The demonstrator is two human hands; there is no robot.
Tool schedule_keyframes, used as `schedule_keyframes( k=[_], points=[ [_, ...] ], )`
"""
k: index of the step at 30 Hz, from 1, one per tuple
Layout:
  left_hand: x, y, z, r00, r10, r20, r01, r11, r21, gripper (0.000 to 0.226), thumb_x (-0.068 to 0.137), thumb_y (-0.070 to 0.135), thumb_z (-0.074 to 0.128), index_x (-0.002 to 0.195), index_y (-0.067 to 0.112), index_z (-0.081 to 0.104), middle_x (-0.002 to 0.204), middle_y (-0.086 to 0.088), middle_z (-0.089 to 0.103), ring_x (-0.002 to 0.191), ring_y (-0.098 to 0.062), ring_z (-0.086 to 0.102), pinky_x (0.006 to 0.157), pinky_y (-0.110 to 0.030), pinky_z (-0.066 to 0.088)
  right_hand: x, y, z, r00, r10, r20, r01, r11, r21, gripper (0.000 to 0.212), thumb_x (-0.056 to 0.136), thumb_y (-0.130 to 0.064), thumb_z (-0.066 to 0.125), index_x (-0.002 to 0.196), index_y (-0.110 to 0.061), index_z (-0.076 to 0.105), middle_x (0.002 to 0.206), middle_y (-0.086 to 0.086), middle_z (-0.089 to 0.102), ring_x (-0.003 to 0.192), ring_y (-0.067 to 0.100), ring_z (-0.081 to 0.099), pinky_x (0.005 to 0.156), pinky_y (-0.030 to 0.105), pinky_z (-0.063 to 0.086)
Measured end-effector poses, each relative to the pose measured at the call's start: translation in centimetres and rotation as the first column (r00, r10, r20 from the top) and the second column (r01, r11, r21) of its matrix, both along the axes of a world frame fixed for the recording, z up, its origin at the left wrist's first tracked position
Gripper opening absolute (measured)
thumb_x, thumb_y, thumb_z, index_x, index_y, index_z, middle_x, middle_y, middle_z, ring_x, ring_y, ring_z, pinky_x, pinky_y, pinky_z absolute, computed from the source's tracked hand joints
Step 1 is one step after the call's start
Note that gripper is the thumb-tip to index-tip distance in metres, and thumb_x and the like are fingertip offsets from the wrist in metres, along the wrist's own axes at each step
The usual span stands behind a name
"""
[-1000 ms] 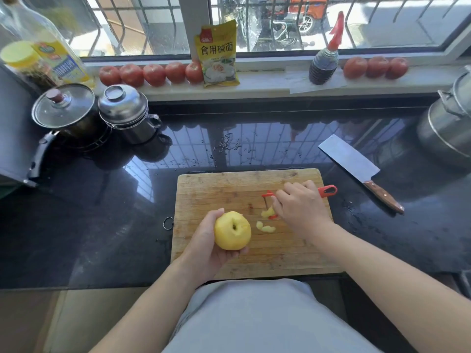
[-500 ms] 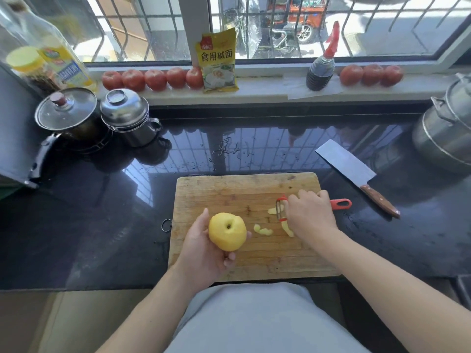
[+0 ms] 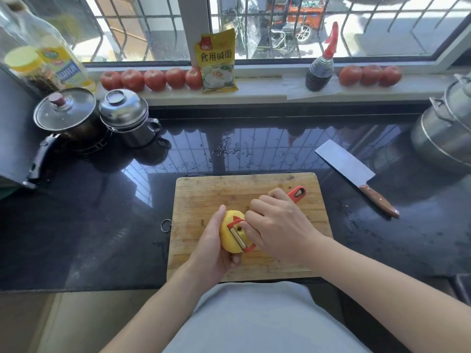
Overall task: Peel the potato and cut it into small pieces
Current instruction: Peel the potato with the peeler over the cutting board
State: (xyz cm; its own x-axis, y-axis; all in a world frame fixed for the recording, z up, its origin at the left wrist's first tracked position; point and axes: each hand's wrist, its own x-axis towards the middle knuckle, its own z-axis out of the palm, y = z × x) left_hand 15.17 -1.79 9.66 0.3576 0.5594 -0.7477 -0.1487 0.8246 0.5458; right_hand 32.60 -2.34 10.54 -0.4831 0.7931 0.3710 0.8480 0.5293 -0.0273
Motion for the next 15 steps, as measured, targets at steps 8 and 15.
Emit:
schedule_keyframes(
  k=[8,15],
  points=[
    [0.0,0.1,-0.1,0.997,0.042,-0.066,-0.042,0.999,0.002,0.052,0.102,0.057,0.046,0.104,0.008,0.064,0.081,-0.014,0.066,0.064,-0.025,0.064,0.043,-0.029,0.038,0.2,0.3,-1.7,0.999,-0.030,-0.040,0.032,0.998,0.059,0.038,0.104,-0.029,0.049,0.069,-0.017,0.055,0.069,-0.001,0.050,0.062,0.021,0.046,0.075,0.038,0.041],
    [-0.9,0.1,-0.6,0.991,0.095,-0.090,-0.101,0.993,-0.068,0.060,0.097,0.061,0.053,0.129,0.010,0.057,0.101,-0.018,0.071,0.082,-0.028,0.066,0.048,-0.029,0.045,6.4,1.9,-5.9,0.857,-0.421,0.297,0.468,0.878,-0.105,0.046,0.106,-0.035,0.038,0.069,-0.018,0.060,0.071,0.001,0.060,0.067,0.028,0.058,0.073,0.043,0.039]
  ],
)
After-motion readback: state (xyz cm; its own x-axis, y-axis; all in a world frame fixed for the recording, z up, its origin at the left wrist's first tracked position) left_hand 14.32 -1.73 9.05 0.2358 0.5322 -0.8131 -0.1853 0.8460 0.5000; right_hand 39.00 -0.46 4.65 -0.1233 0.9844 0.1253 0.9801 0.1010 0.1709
